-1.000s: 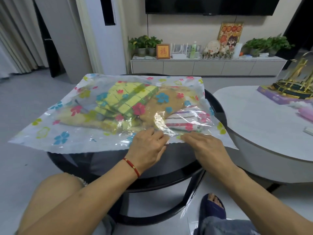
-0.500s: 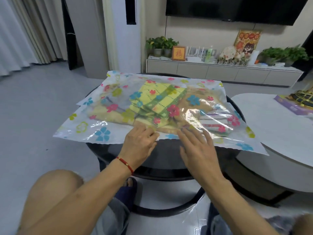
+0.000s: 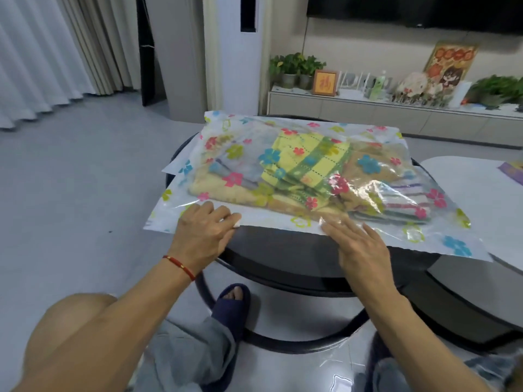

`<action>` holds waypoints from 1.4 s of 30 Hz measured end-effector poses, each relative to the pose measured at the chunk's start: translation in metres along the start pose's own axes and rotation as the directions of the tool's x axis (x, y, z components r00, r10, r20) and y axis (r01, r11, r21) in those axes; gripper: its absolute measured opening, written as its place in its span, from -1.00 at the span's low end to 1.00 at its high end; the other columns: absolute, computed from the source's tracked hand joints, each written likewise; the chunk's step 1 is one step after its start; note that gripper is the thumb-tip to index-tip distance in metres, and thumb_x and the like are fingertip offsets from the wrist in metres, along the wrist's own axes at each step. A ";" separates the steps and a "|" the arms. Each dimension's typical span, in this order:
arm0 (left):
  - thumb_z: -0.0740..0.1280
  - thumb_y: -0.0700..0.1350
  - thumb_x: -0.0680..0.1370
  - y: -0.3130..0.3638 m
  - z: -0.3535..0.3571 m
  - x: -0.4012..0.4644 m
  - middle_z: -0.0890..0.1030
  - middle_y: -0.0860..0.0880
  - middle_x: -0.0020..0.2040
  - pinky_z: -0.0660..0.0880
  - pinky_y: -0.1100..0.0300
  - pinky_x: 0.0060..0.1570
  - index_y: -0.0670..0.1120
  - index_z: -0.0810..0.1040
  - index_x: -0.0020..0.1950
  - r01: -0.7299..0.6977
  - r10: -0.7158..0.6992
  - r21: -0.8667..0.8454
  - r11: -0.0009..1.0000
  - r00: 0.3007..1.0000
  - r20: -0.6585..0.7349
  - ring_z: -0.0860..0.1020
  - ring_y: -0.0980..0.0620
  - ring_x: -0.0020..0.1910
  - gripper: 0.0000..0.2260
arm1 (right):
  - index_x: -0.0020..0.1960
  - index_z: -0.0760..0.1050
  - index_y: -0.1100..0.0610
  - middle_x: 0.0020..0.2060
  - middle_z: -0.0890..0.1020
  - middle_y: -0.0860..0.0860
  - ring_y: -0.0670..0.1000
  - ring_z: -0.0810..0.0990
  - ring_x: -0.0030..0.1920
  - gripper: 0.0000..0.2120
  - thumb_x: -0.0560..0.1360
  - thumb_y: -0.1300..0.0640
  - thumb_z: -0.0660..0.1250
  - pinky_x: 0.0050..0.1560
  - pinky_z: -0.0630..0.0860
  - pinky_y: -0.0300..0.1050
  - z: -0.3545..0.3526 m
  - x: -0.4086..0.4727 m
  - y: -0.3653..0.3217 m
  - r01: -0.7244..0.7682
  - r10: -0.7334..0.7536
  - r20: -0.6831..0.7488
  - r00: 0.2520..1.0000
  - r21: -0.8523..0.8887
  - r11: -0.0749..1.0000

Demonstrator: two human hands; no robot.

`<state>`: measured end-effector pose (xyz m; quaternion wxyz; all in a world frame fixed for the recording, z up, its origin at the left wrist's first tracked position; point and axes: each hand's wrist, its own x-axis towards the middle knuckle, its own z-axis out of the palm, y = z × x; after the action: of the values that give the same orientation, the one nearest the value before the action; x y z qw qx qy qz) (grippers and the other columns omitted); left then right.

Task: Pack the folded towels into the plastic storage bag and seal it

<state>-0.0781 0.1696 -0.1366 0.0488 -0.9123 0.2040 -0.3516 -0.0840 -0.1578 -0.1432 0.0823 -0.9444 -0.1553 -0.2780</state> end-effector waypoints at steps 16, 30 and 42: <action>0.50 -0.04 0.47 -0.072 -0.024 -0.044 0.68 0.02 -0.01 0.45 0.00 -0.20 0.04 0.71 0.04 0.187 -0.186 -0.022 0.982 0.981 0.048 0.57 -0.16 -0.14 -0.83 | 0.23 0.66 0.14 0.08 0.74 0.10 0.24 0.68 0.11 -0.46 0.35 0.53 0.36 0.16 0.56 0.19 0.039 0.039 -0.140 0.129 -0.162 0.182 0.970 0.180 0.975; 0.54 -0.23 0.42 -0.099 -0.030 -0.061 0.74 -0.05 -0.03 0.60 0.20 -0.04 -0.13 0.74 0.02 0.363 -0.353 -0.313 0.878 0.931 0.091 0.71 -0.05 -0.12 -0.82 | 0.09 0.74 0.08 -0.04 0.78 0.06 0.18 0.76 -0.02 -0.46 0.22 0.53 0.55 0.04 0.69 0.18 0.042 0.035 -0.143 0.077 -0.097 0.094 0.991 0.197 0.977; 0.49 -0.28 0.36 -0.080 -0.049 -0.048 0.66 -0.12 0.20 0.56 -0.13 0.13 -0.10 0.66 0.21 0.301 -0.237 -0.177 0.937 0.921 0.310 0.61 -0.24 0.18 -0.58 | 0.33 0.61 0.14 0.08 0.72 0.07 0.19 0.66 0.15 -0.61 0.51 0.22 0.40 0.25 0.56 0.21 0.039 0.036 -0.146 0.051 -0.095 0.179 0.979 0.234 0.971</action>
<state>-0.1154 0.2643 -0.1114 -0.0735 -0.9723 0.1048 -0.1956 -0.0852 -0.0022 -0.1460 0.1646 -0.9444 -0.2281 -0.1702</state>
